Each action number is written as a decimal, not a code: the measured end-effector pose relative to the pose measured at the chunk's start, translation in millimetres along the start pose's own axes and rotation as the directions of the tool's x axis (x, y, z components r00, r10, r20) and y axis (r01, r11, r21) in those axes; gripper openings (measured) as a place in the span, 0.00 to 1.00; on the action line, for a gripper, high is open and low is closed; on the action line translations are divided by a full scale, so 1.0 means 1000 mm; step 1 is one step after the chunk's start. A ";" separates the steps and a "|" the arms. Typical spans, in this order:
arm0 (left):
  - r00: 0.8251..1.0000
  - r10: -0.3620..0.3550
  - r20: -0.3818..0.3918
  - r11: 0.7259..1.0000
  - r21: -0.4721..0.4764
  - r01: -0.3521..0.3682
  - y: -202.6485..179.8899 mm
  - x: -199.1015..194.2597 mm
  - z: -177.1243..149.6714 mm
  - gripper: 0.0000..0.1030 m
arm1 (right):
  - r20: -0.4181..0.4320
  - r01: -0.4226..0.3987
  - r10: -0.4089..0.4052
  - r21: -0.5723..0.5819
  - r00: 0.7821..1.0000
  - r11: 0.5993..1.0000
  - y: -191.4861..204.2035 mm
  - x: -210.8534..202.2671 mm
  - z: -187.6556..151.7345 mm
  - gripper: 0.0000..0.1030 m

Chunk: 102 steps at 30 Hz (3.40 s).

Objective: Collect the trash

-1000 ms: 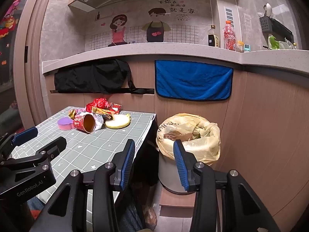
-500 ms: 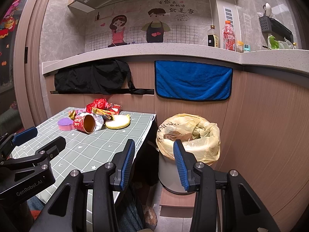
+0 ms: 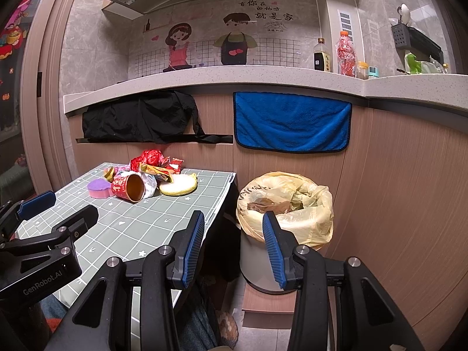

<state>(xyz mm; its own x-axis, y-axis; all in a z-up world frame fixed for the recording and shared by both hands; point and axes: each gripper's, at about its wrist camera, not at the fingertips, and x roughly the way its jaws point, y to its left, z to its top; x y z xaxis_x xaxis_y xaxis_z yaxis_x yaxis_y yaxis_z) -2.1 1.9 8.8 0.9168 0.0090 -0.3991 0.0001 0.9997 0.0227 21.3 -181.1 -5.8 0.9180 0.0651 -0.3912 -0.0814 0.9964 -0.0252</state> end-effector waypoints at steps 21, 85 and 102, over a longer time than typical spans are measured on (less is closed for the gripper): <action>1.000 0.001 0.005 1.000 -0.001 -0.001 0.003 -0.004 0.005 0.77 | 0.001 -0.001 0.001 0.003 1.000 1.000 -0.002 0.000 -0.001 0.38; 0.925 0.054 -0.376 0.989 -0.109 -0.102 0.138 0.296 0.041 0.09 | -0.218 -0.191 0.192 0.030 0.957 0.981 0.056 0.272 0.071 0.39; 0.965 0.049 -0.256 0.971 -0.214 -0.106 0.235 0.222 0.045 0.06 | -0.300 -0.492 0.403 -0.349 0.865 0.798 0.216 0.318 0.077 0.33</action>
<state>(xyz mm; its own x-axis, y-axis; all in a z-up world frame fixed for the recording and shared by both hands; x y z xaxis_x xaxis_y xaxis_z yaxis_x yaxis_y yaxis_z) 219.4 238.2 -33.2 0.7830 0.0627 -0.6189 -0.1821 0.9744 -0.1317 325.8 58.7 -65.2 0.6449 0.4410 -0.6242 -0.6521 0.7434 -0.1485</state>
